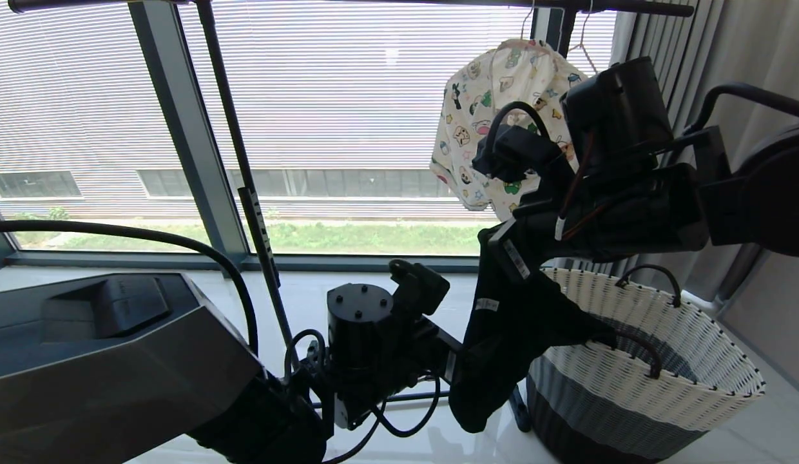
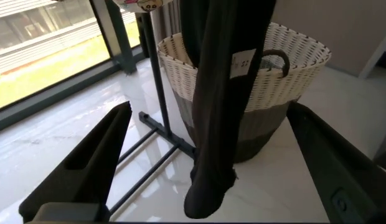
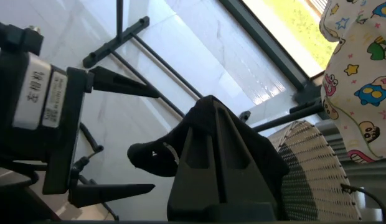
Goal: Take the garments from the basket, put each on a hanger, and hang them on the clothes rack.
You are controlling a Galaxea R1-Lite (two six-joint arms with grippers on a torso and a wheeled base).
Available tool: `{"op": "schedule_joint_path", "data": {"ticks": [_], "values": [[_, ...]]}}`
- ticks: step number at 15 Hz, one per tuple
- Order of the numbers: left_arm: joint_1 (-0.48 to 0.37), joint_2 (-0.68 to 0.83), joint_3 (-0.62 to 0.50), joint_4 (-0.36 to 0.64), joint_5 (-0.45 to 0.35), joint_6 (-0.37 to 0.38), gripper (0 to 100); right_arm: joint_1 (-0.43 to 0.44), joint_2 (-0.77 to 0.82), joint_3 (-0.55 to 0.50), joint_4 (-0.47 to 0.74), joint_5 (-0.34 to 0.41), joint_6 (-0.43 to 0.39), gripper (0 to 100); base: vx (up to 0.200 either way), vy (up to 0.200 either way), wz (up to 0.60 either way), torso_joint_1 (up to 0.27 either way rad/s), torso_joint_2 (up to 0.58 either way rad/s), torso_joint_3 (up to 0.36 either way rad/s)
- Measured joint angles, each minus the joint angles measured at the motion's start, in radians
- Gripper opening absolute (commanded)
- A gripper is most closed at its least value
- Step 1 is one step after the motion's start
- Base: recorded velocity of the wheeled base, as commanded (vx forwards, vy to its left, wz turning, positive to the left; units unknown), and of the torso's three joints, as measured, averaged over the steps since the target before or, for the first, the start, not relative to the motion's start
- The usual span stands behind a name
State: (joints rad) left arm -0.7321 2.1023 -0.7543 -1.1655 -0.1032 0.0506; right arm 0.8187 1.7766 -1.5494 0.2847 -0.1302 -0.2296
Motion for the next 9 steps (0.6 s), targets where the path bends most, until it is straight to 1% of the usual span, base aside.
{"op": "schedule_joint_path", "data": {"ticks": [4, 5, 8, 9], "values": [[0.043, 0.098, -0.038, 0.001, -0.001, -0.001, 100, 0.035, -0.011, 0.0, 0.0, 0.0, 0.0, 0, 0.0, 0.0, 0.0, 0.0, 0.0, 0.0], [0.046, 0.114, -0.04, 0.0, -0.001, -0.001, 0, 0.041, -0.013, 0.0, 0.0, 0.0, 0.0, 0, 0.0, 0.0, 0.0, 0.0, 0.0, 0.0], [0.043, 0.143, -0.031, 0.0, 0.009, 0.002, 0, 0.047, -0.015, 0.0, 0.001, 0.0, 0.005, 0, 0.0, 0.0, 0.0, 0.0, 0.0, 0.0], [0.041, 0.145, -0.017, 0.0, 0.011, 0.006, 0, 0.048, -0.015, 0.001, 0.001, 0.0, 0.023, 0, 0.0, 0.0, 0.0, 0.0, 0.0, 0.0]]}}
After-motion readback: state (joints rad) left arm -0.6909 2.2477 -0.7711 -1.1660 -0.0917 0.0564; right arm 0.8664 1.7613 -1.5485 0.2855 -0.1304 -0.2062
